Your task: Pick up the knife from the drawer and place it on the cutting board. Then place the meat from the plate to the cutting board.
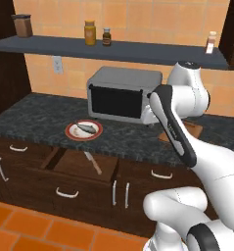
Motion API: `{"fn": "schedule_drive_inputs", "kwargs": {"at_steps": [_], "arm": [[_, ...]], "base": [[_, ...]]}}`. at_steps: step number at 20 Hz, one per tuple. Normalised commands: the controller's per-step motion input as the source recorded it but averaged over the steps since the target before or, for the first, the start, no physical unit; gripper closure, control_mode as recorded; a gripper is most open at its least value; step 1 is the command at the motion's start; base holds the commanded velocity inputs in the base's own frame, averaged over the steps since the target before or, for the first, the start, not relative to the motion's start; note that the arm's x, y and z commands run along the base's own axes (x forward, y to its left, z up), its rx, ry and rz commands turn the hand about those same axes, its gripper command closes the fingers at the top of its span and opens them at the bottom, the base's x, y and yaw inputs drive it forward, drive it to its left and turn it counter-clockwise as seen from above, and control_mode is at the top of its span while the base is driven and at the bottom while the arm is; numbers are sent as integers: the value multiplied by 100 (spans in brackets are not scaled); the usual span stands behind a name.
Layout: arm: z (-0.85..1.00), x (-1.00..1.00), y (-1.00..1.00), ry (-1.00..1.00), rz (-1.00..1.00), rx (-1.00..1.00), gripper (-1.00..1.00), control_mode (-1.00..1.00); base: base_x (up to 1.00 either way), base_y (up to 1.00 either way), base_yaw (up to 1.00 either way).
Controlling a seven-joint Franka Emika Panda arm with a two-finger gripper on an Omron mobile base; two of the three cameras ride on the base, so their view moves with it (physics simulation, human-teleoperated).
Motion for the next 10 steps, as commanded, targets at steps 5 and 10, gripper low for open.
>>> {"fn": "schedule_drive_inputs", "kwargs": {"at_steps": [5, 10], "arm": [[0, 0, 0, 0, 0, 0, -100, 100], [0, 0, 0, 0, 0, 0, -100, 100]], "base": [[65, -61, 25], [47, -4, 5]]}}
